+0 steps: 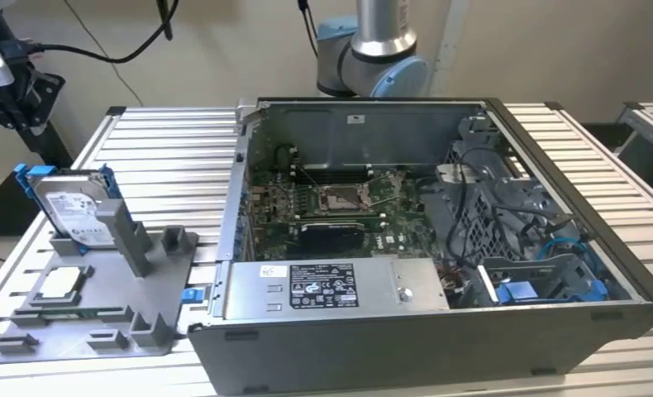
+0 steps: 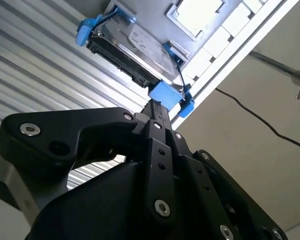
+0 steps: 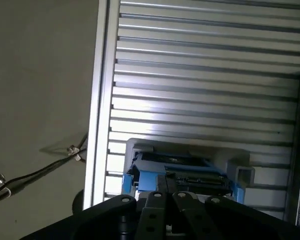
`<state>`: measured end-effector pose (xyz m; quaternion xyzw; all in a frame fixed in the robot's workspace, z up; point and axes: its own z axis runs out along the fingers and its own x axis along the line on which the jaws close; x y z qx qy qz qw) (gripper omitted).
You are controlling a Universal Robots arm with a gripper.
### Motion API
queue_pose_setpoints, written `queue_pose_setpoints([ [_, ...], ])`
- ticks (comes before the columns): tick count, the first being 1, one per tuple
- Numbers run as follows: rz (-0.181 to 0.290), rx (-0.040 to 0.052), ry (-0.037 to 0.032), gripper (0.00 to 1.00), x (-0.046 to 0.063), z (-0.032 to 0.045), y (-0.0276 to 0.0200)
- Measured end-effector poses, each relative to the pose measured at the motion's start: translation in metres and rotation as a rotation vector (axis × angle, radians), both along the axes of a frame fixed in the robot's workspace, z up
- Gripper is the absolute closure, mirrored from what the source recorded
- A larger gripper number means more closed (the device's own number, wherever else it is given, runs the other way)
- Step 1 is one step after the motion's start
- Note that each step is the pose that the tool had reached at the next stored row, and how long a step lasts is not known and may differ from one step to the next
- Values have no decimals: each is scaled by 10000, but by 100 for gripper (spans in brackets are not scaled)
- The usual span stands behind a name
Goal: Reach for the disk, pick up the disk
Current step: 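Reach for the disk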
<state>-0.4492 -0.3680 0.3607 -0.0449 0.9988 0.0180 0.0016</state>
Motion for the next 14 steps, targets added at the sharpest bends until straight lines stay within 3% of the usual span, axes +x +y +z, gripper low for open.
queue_pose_setpoints([
  [14,2393,-3,-112,100,0,0,0],
])
